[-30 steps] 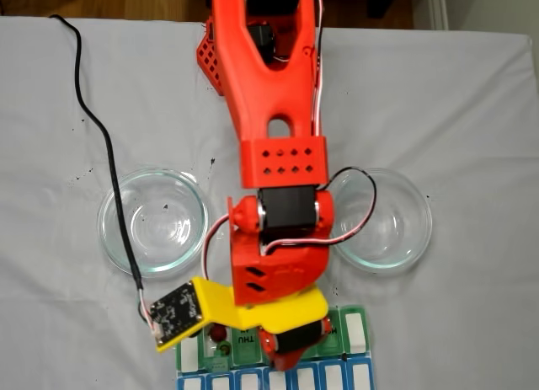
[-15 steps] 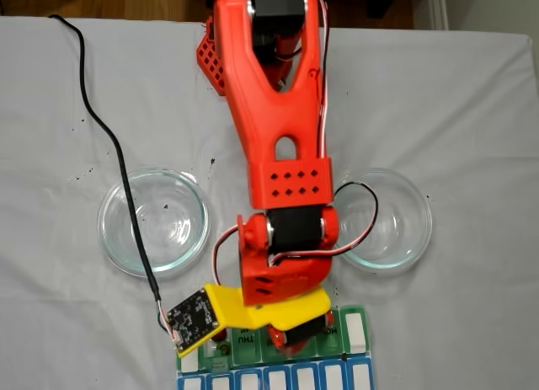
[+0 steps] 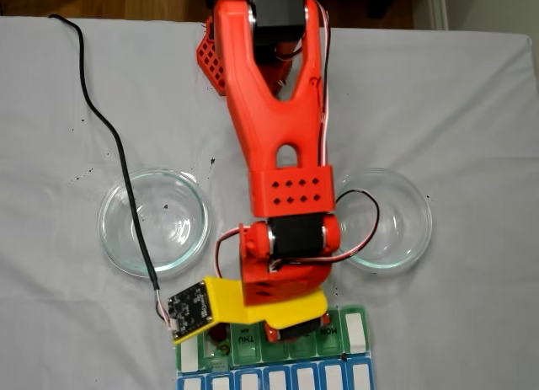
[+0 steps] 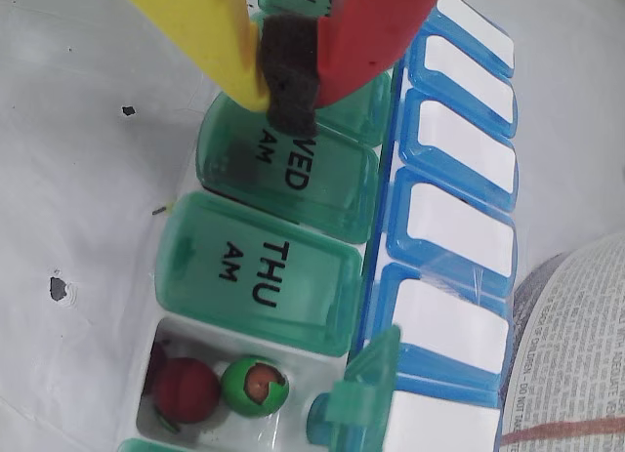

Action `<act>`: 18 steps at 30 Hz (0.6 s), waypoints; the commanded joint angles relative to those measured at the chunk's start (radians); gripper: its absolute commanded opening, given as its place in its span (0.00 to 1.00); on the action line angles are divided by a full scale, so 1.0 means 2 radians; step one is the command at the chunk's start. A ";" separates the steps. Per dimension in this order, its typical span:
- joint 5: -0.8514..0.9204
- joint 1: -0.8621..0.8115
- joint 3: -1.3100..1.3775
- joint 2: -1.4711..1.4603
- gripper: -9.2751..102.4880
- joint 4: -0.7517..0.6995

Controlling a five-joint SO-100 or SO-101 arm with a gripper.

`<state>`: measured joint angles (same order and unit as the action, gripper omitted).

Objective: Sort medicines into box.

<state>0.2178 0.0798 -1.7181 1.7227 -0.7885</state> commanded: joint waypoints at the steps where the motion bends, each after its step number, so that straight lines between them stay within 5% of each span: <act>1: -0.012 -0.013 0.043 0.001 0.08 -0.001; 18: 0.003 0.021 -0.031 -0.041 0.08 0.000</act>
<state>0.2102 0.1028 -1.7533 1.6720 -0.7992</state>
